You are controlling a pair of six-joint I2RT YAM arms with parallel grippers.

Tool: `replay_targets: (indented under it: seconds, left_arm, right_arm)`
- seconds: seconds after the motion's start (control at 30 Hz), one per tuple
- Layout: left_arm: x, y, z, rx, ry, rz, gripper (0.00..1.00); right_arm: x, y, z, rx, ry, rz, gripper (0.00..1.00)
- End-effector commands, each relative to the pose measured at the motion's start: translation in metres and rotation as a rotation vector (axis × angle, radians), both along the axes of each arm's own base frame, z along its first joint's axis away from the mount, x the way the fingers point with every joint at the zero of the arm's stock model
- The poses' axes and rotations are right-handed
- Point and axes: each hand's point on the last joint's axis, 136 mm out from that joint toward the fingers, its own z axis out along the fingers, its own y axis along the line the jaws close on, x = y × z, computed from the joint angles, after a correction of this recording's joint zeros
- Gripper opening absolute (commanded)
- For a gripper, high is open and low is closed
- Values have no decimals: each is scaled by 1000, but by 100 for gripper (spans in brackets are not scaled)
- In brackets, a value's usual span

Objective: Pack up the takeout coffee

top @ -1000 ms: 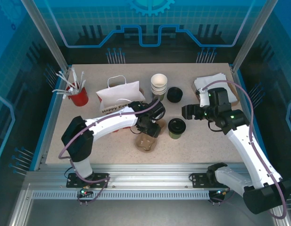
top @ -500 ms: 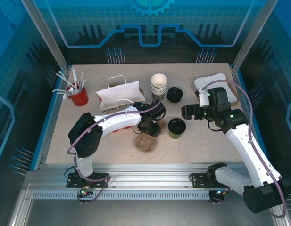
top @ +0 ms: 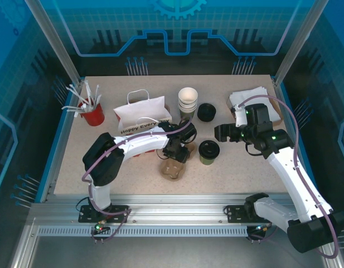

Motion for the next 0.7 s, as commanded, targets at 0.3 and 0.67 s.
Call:
replay_targets:
  seconds: [0.3, 0.67]
  left_arm:
    - [-5, 5, -11, 45, 23, 0, 50]
    - [-6, 3, -14, 81, 17, -13, 48]
  right_arm:
    - [-3, 4, 1, -3, -12, 32, 90]
    - [-3, 5, 1, 0, -11, 37, 90]
